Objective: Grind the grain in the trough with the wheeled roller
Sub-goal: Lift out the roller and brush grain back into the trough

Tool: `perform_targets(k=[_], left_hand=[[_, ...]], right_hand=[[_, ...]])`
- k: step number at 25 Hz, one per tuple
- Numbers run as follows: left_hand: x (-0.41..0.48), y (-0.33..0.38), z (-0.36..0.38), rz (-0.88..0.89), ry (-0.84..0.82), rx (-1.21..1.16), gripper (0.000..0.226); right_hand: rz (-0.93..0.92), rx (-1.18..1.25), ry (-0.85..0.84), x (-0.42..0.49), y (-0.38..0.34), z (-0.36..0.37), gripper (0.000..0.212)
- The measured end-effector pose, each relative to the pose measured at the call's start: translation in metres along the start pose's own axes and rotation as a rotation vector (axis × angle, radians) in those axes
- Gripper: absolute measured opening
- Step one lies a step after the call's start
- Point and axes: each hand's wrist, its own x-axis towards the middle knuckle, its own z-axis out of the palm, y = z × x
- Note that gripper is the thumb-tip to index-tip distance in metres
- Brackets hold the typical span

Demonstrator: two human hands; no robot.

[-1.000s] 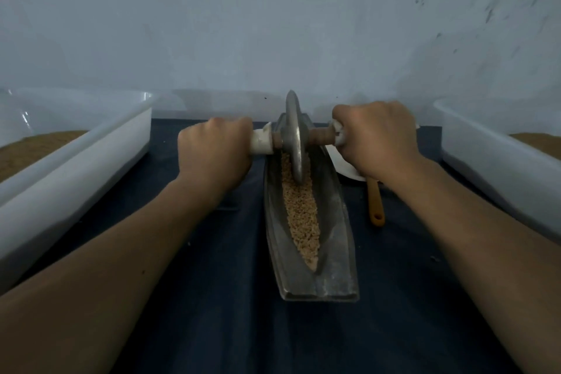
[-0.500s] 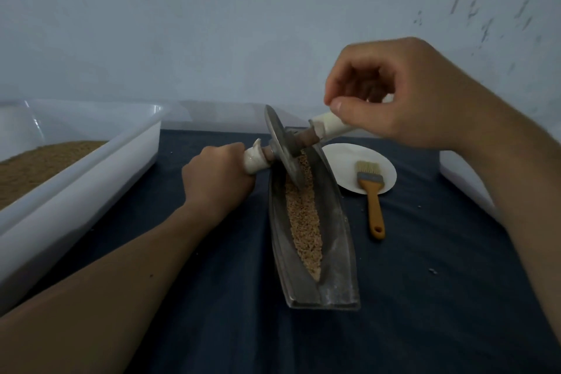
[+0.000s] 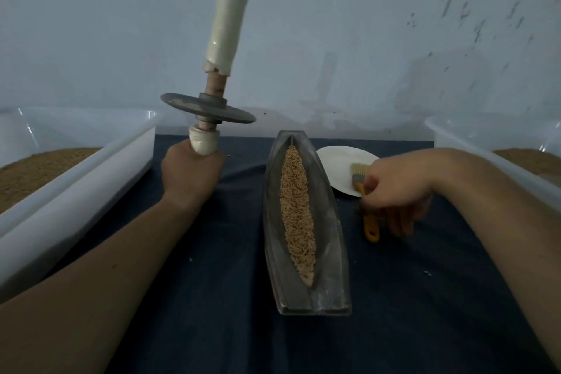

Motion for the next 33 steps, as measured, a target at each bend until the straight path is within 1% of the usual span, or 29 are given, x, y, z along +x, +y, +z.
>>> perform_targets(k=[2, 7, 9, 11, 13, 14, 15, 17, 18, 19, 20, 23, 26, 30, 33], left_hand=[[0.002, -0.002, -0.002, -0.016, -0.016, -0.043, 0.014], [0.001, -0.001, -0.002, -0.012, -0.055, -0.051, 0.02], [-0.001, 0.0, -0.003, -0.012, -0.07, -0.051, 0.022], [-0.002, 0.002, -0.003, -0.006, -0.081, -0.047, 0.021], [-0.003, 0.003, -0.002, 0.004, -0.085, -0.033, 0.02], [-0.003, 0.004, -0.002, 0.009, -0.087, -0.026, 0.019], [-0.003, 0.004, -0.002, 0.01, -0.091, -0.021, 0.018], [-0.003, 0.004, -0.002, 0.005, -0.093, -0.022, 0.016], [-0.003, 0.004, -0.003, 0.002, -0.092, -0.027, 0.017], [-0.002, 0.003, -0.003, -0.001, -0.09, -0.034, 0.017], [-0.002, 0.003, -0.003, -0.004, -0.087, -0.043, 0.017], [-0.001, 0.001, -0.003, -0.016, -0.082, -0.064, 0.017], [0.0, 0.001, -0.002, -0.022, -0.081, -0.066, 0.017], [-0.002, 0.003, -0.002, -0.01, -0.095, -0.068, 0.018], [-0.003, 0.003, -0.002, -0.01, -0.093, -0.074, 0.024]], right_hand=[[0.035, 0.018, -0.006, 0.004, 0.0, 0.004, 0.028], [0.051, 0.047, 0.043, 0.006, -0.004, 0.008, 0.018], [0.056, 0.045, 0.092, 0.005, -0.003, 0.007, 0.019], [0.037, 0.03, 0.261, 0.004, 0.0, 0.001, 0.022], [0.009, 0.004, 0.52, -0.002, 0.001, -0.01, 0.024], [-0.015, 0.033, 0.65, -0.008, 0.0, -0.014, 0.023], [-0.057, 0.116, 0.753, -0.013, -0.003, -0.017, 0.025], [-0.201, 0.326, 0.884, -0.024, -0.011, -0.019, 0.033], [-0.294, 0.401, 0.933, -0.027, -0.015, -0.018, 0.029], [-0.382, 0.446, 0.988, -0.028, -0.019, -0.017, 0.017], [-0.454, 0.465, 1.05, -0.029, -0.024, -0.015, 0.005], [-0.565, 0.391, 1.218, -0.025, -0.031, -0.01, 0.007], [-0.589, 0.28, 1.263, -0.016, -0.034, -0.005, 0.009], [-0.603, 0.177, 1.242, -0.003, -0.039, 0.003, 0.013], [-0.578, 0.082, 1.243, 0.002, -0.041, 0.009, 0.014]])
